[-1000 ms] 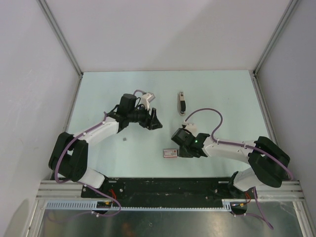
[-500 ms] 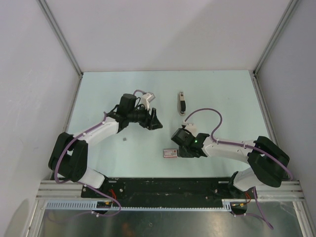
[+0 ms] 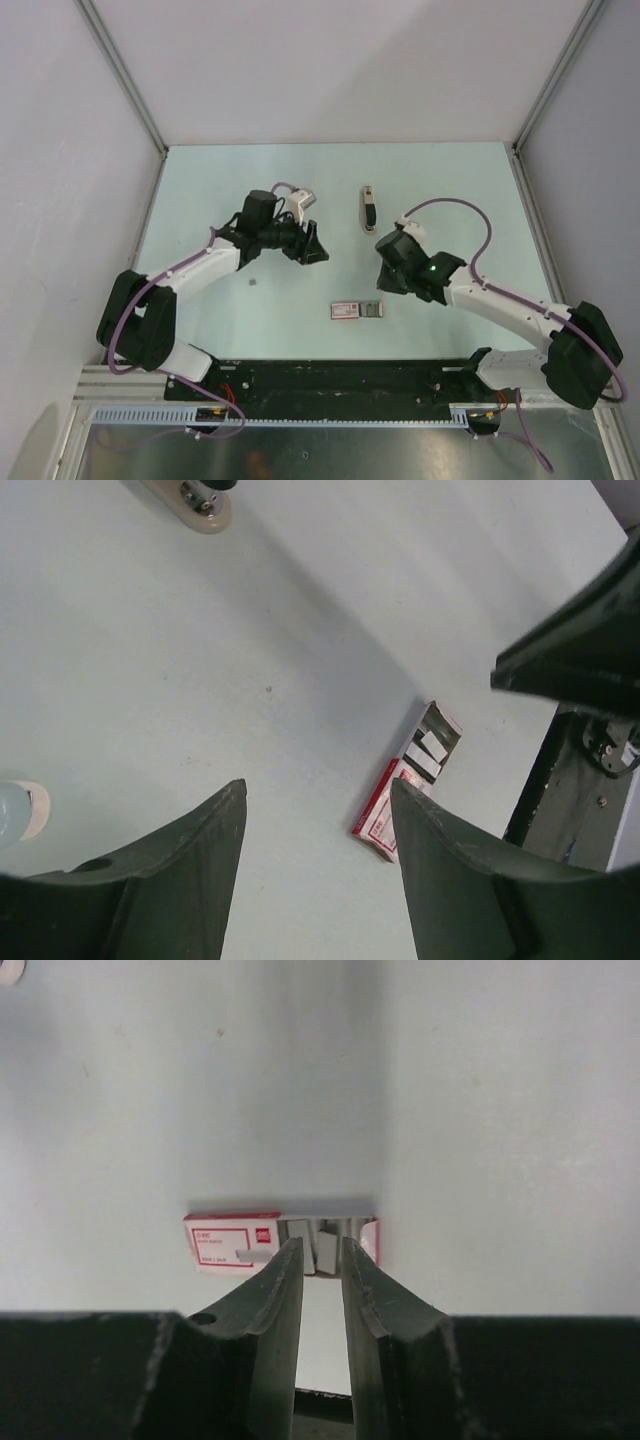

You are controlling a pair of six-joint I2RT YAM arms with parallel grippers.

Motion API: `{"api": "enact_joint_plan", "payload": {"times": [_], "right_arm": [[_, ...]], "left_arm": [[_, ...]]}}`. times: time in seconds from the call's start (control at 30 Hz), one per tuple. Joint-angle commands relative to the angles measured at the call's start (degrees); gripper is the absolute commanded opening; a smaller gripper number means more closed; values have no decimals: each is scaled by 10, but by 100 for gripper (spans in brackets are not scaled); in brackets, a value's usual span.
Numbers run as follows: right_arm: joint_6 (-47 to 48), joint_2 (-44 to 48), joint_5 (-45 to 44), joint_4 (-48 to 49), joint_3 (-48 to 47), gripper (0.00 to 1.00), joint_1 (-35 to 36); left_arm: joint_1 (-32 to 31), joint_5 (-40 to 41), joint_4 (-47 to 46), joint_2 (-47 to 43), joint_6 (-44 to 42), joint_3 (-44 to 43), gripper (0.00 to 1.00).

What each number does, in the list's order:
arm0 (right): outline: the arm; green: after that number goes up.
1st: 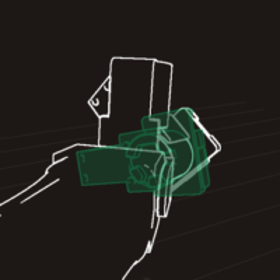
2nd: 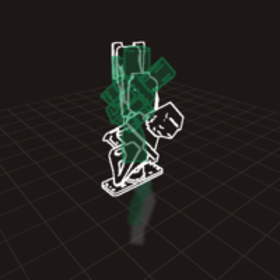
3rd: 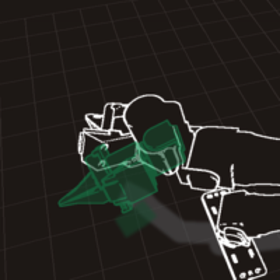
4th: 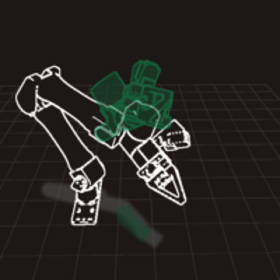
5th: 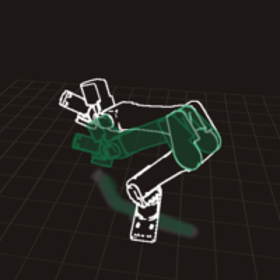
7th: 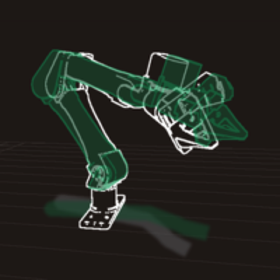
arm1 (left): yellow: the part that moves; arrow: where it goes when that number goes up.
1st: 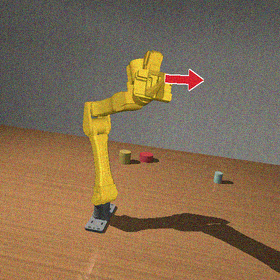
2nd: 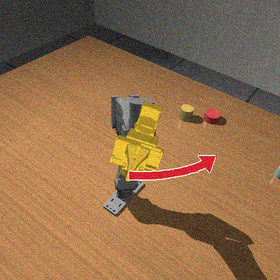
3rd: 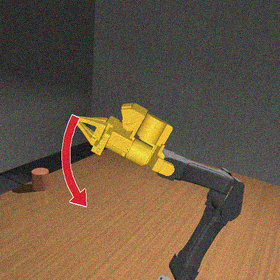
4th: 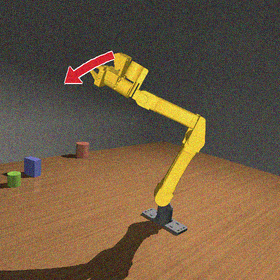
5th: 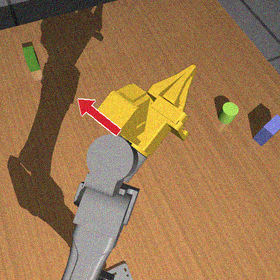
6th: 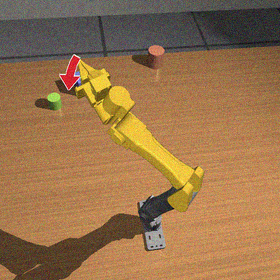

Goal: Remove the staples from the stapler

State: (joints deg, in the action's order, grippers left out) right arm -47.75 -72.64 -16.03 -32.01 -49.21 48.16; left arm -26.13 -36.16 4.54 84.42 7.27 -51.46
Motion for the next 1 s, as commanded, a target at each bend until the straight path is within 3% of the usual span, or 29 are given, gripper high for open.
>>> {"api": "enact_joint_plan", "payload": {"times": [0.0, 0.2, 0.4, 0.97], "right_arm": [[33, 29, 42, -20, 3, 26, -52], [43, 54, 209, 58, 101, 27, -159], [36, 52, 306, 125, 167, 26, -207], [-6, -5, 381, 275, 240, 24, -229]], "left_arm": [[-23, -13, 20, -34, -109, 6, 64], [-57, -16, 79, -25, -245, 16, 63], [-88, 4, 124, 2, -324, 19, 63], [-150, 96, 137, 47, -386, 22, 61]]}}
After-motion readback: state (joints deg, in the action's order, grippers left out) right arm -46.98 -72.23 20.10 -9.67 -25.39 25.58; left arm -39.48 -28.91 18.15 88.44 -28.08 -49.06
